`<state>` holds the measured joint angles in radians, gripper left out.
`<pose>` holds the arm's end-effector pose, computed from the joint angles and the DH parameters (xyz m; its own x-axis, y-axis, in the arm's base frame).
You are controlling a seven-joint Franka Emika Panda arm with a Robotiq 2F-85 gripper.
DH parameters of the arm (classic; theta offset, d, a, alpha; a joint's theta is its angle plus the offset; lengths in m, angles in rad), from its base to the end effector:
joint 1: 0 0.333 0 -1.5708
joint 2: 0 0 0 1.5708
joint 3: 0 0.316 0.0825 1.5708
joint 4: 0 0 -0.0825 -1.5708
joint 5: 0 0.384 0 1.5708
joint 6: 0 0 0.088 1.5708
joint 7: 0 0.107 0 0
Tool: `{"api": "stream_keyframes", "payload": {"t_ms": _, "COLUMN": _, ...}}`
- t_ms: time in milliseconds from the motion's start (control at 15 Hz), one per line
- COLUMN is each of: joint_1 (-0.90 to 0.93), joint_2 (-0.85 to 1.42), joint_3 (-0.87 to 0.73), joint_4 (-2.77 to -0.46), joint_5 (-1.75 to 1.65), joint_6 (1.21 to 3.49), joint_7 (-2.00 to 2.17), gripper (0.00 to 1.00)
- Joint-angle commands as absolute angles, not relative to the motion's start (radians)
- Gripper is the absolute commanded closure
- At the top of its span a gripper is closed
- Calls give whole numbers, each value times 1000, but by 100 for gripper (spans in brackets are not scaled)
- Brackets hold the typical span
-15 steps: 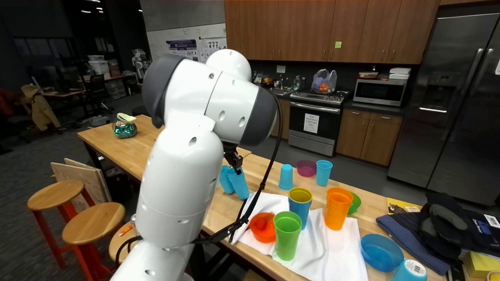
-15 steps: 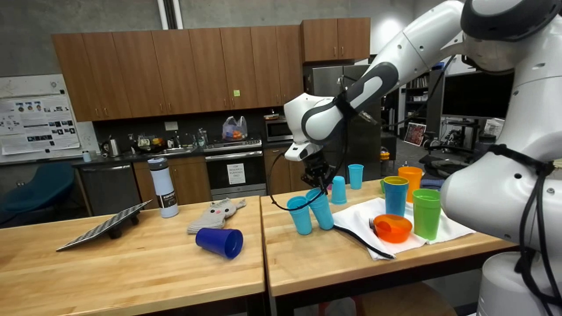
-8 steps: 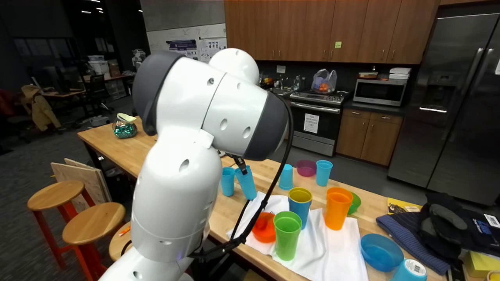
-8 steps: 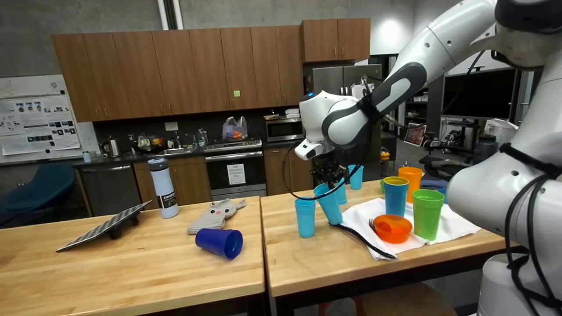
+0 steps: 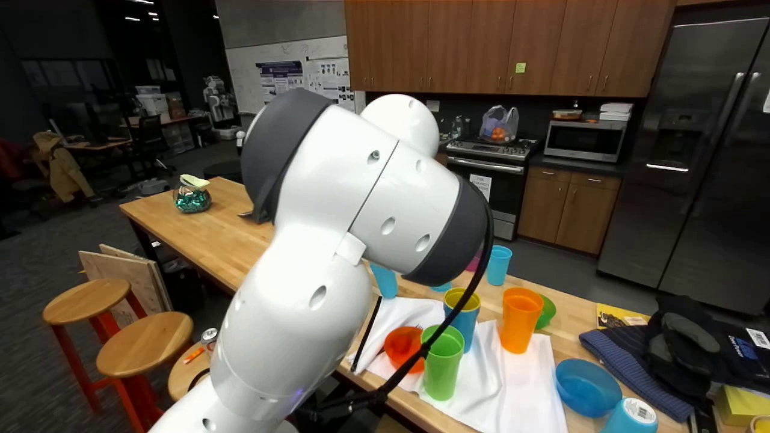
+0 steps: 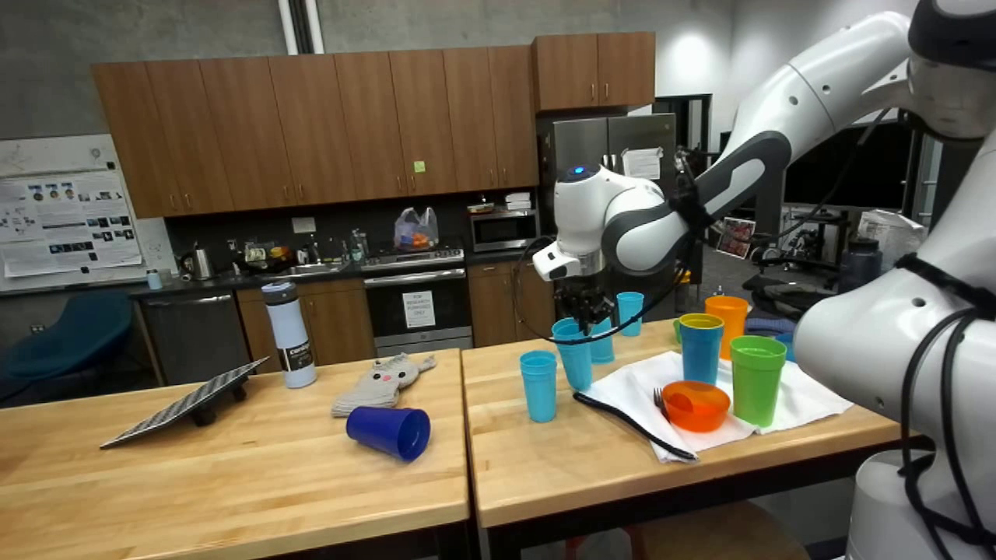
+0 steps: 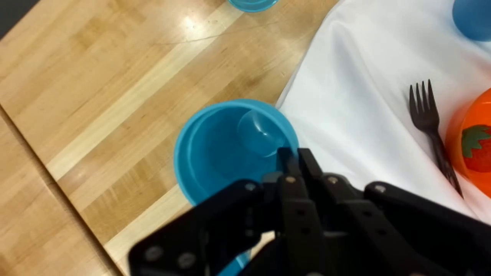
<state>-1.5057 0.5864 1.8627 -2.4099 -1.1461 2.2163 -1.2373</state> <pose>0.4609 0.1349 0.3740 -0.5998 0.7150 -0.3592 0.7092 0.6829 0.1750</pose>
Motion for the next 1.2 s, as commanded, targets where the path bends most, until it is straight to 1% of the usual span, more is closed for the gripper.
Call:
{"api": "stream_keyframes", "payload": {"t_ms": 0, "joint_1": -1481, "joint_2": 617, "joint_3": 1846, "joint_4": -2406, "joint_5": -1170, "joint_6": 2192, "joint_7": -1226, "gripper": 88}}
{"api": "stream_keyframes", "payload": {"t_ms": 200, "joint_1": -1473, "joint_2": 618, "joint_3": 1839, "joint_4": -2406, "joint_5": -1169, "joint_6": 2190, "joint_7": -1227, "gripper": 69}}
{"api": "stream_keyframes", "payload": {"t_ms": 267, "joint_1": -1471, "joint_2": 618, "joint_3": 1839, "joint_4": -2406, "joint_5": -1169, "joint_6": 2190, "joint_7": -1227, "gripper": 67}}
{"api": "stream_keyframes", "payload": {"t_ms": 1133, "joint_1": -1469, "joint_2": 618, "joint_3": 1838, "joint_4": -2405, "joint_5": -1169, "joint_6": 2189, "joint_7": -1227, "gripper": 67}}
